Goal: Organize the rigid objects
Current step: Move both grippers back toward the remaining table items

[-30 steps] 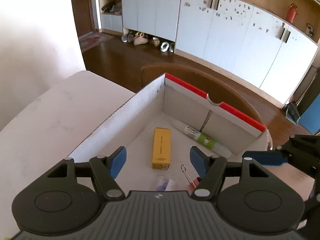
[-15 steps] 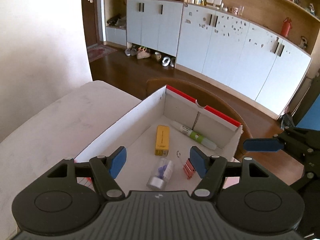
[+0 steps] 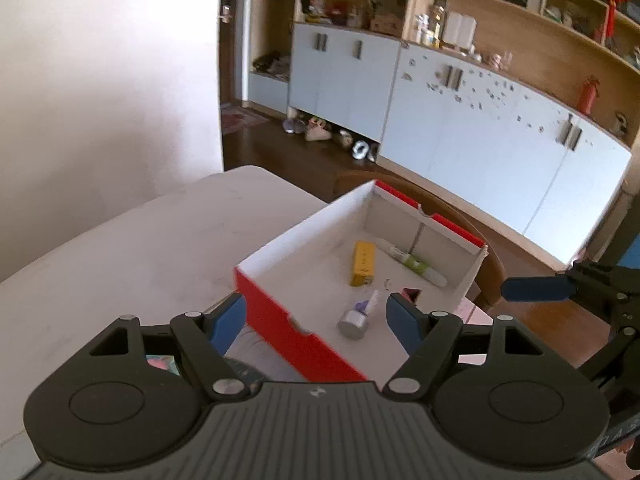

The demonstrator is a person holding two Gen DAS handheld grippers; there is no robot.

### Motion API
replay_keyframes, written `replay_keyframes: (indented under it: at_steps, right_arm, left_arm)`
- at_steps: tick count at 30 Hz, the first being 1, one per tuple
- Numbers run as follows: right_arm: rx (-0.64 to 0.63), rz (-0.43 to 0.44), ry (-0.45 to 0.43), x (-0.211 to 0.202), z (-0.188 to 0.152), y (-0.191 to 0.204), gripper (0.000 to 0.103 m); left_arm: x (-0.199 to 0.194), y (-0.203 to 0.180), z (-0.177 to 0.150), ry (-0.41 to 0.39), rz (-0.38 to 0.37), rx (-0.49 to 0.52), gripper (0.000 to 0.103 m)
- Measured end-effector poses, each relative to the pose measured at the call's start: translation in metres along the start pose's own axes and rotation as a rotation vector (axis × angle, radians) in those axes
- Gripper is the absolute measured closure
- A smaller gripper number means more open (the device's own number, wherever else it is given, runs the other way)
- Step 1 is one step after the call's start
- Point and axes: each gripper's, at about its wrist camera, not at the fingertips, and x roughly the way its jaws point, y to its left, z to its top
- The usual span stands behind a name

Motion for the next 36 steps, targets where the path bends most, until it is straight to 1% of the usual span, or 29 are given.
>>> replay_keyframes:
  at_steps: [7,8,9,12,16,19,20,22,24,30,32,34,36]
  right_arm:
    - [-0.052,0.064,0.0,-0.003,-0.007,0.029,0.001]
    - [-0.064,0.067,-0.004,-0.004,-0.008,0.033,0.001]
    - [-0.075,0.07,-0.006,-0.004,-0.009,0.037,0.001]
    - [-0.105,0.083,-0.005,-0.002,-0.015,0.049,0.001]
    - [-0.129,0.098,0.005,0.001,-0.021,0.06,0.001]
    - [-0.144,0.111,0.018,0.005,-0.027,0.067,0.001]
    - [-0.151,0.116,0.022,0.006,-0.029,0.07,0.001]
    - [-0.166,0.118,0.029,0.009,-0.032,0.075,0.001]
    - [-0.178,0.124,0.041,0.014,-0.037,0.08,0.001]
    - [-0.223,0.129,0.067,0.029,-0.051,0.092,0.001]
    - [-0.234,0.132,0.078,0.035,-0.056,0.094,0.001]
    - [-0.242,0.139,0.094,0.042,-0.06,0.097,0.001]
    - [-0.251,0.142,0.104,0.048,-0.063,0.098,0.001]
  left_arm:
    - [-0.042,0.027,-0.028,-0.05,0.033,-0.066,0.025]
    - [-0.048,0.031,-0.033,-0.057,0.039,-0.074,0.023]
    - [-0.053,0.036,-0.038,-0.065,0.049,-0.084,0.019]
    - [-0.069,0.05,-0.051,-0.086,0.066,-0.121,0.018]
    - [-0.083,0.067,-0.067,-0.1,0.11,-0.169,0.018]
    - [-0.091,0.078,-0.077,-0.107,0.112,-0.195,0.018]
    - [-0.093,0.081,-0.08,-0.11,0.115,-0.199,0.017]
    - [-0.096,0.088,-0.087,-0.118,0.12,-0.207,0.008]
    - [-0.099,0.093,-0.092,-0.136,0.124,-0.215,0.003]
    - [-0.094,0.11,-0.109,-0.154,0.179,-0.254,0.001]
    - [-0.089,0.116,-0.116,-0.143,0.198,-0.276,0.001]
    - [-0.083,0.122,-0.122,-0.117,0.2,-0.289,0.001]
    - [-0.075,0.13,-0.129,-0.112,0.212,-0.318,0.001]
